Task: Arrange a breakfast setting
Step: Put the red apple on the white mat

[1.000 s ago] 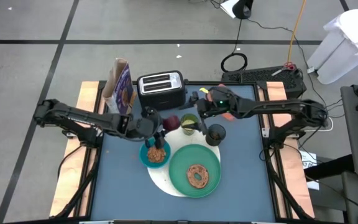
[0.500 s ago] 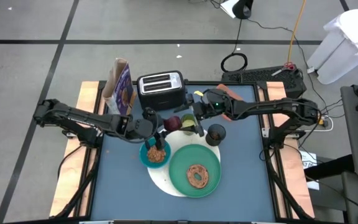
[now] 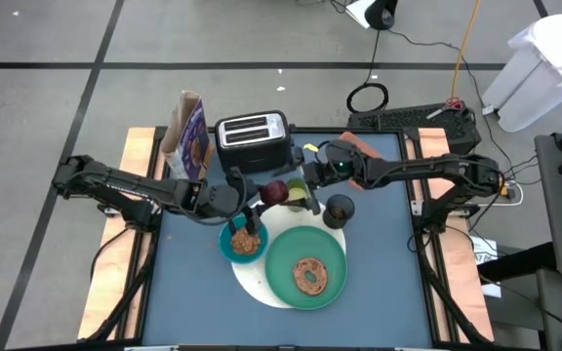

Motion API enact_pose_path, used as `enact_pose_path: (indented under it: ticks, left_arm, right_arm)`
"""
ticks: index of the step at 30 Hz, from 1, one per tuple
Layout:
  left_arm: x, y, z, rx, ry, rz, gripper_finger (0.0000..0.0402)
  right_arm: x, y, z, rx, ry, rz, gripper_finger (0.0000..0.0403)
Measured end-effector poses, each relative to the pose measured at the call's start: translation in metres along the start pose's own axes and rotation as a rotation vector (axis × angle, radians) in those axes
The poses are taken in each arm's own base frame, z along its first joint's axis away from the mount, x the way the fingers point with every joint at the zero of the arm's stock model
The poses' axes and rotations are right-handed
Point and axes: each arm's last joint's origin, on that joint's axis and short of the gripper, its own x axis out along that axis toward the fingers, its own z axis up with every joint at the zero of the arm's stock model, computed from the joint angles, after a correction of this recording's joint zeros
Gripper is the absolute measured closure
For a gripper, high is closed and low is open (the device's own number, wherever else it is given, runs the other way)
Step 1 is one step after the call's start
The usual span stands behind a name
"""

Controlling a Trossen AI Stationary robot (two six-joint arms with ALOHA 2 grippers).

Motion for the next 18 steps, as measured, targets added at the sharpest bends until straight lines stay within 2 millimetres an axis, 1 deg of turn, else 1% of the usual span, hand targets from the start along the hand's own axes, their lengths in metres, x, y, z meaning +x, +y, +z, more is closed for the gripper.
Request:
enact_pose_path:
  ticks: [2,5,8,15,18]
  left_arm:
    - [0.0,0.0,0.0,0.0,0.0,0.0,0.0167]
    - [0.0,0.0,0.0,0.005,0.0,0.0,0.0167]
    - [0.0,-0.0001,0.0,0.007,0.001,-0.002,0.0167]
    - [0.0,-0.0001,0.0,0.007,0.001,-0.003,0.0167]
    - [0.0002,-0.0002,-0.0002,0.007,0.002,-0.003,0.0167]
  right_arm:
    - [0.0009,0.0019,0.0004,-0.001,-0.001,0.008,0.0025]
    - [0.002,0.0042,0.0006,-0.001,-0.001,0.018,0.0041]
    - [0.002,0.0042,0.0005,0.0,0.0,0.018,0.0068]
    - [0.0019,0.0041,0.0004,0.001,0.002,0.017,0.0149]
    - [0.0019,0.0042,0.0001,0.002,0.004,0.017,0.0167]
